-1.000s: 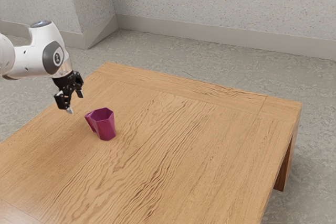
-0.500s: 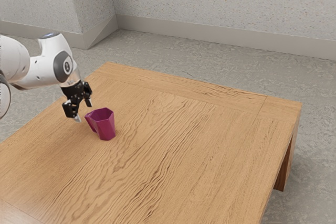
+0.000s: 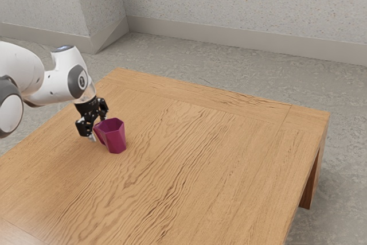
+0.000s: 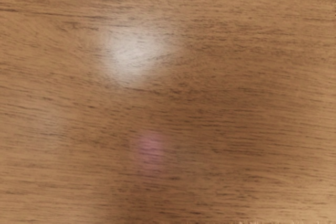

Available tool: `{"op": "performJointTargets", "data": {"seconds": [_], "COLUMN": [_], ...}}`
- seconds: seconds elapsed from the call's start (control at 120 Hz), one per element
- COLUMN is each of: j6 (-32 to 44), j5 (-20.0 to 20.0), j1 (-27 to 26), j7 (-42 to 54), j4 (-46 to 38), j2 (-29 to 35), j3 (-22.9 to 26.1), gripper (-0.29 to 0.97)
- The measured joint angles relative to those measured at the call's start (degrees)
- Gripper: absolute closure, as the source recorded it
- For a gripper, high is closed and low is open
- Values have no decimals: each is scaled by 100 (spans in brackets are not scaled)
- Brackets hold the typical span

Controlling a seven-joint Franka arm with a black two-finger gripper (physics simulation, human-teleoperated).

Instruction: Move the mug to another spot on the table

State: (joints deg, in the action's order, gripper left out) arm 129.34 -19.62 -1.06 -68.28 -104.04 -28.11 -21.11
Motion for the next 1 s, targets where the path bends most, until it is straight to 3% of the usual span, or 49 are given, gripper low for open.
{"op": "performJointTargets", "data": {"seconds": [0.1,0.433,1.0], "j6": [10,20,-158], "j5": [-38,-237,-2319], "j1": [0,26,80], "j7": [52,240,1411], "j4": [4,4,-201], "j2": [-16,-23,303], "j3": [-2,32,66], "gripper": [13,51,67]}}
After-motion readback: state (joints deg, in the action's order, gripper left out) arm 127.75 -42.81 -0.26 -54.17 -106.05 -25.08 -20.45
